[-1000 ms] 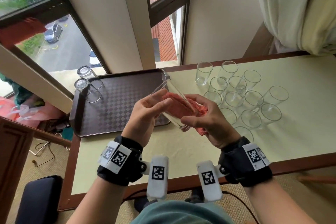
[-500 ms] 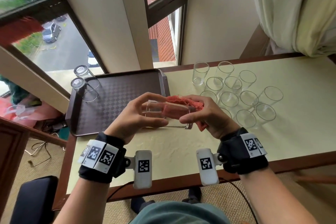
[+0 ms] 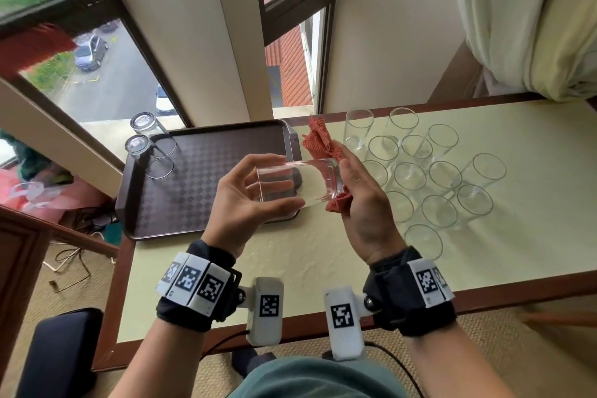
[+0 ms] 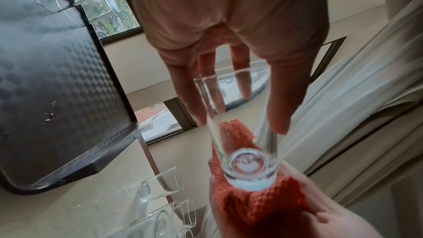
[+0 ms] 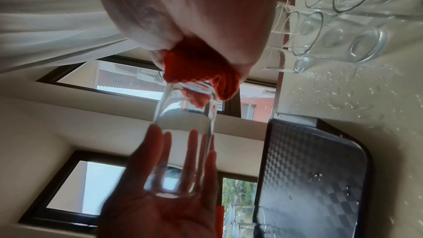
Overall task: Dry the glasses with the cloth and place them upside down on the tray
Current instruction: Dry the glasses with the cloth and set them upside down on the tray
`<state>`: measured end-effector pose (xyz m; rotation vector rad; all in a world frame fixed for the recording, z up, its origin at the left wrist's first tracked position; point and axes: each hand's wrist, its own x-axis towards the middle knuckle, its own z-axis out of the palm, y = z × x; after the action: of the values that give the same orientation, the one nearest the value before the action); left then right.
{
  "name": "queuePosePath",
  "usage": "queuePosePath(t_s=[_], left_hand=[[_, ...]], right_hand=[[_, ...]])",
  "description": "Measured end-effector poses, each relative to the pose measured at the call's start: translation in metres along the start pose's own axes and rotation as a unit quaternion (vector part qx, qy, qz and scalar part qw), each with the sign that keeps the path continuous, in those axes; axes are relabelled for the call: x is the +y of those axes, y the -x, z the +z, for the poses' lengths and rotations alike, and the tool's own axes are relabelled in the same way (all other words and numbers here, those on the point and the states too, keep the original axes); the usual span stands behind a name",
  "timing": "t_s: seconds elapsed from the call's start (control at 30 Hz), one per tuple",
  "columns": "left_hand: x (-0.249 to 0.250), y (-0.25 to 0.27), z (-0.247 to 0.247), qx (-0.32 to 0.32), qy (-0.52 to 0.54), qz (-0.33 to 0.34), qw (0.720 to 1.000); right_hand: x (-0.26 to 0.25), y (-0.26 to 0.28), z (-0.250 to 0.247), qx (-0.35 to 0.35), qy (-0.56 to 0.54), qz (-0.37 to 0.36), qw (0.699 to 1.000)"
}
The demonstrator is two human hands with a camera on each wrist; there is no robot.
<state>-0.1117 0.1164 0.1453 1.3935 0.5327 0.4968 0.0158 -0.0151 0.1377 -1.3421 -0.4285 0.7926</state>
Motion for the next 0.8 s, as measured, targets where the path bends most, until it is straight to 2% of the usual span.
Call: queuePosePath(t_s=[0.17,0.3,0.43,0.6,0.73,0.8], left_hand=[[0.000,0.002,-0.001,0.028,0.031,0.009,0.999],[-0.001,0.004,0.004,-0.010,-0.015,-0.003,1.000],[-0.003,0.005,0.008,0.026,-0.012,-0.001,1.000],[0.004,0.006,0.020,0.007,-0.049,0.010,0.999],[0.007,0.003,0.018,0.038,-0.021,0.007,0.999],[0.009,0.003,0.020,0.027,-0.038,0.004,0.999]], right_hand=[[0.001,0.014,0.001,-0.022,-0.018,-0.010,1.000],[0.010,0.019,-0.007,0.000,-0.022,-0.005,1.000],[0.008,0.026,-0.009,-0.011,-0.006,-0.008,1.000],[0.005,0.018,-0.010,0.026,-0.017,-0.003,1.000],[0.009,0.020,-0.003,0.022,-0.022,-0.004,1.000],[0.010,0.016,-0.004,0.035,-0.032,0.000,0.999]])
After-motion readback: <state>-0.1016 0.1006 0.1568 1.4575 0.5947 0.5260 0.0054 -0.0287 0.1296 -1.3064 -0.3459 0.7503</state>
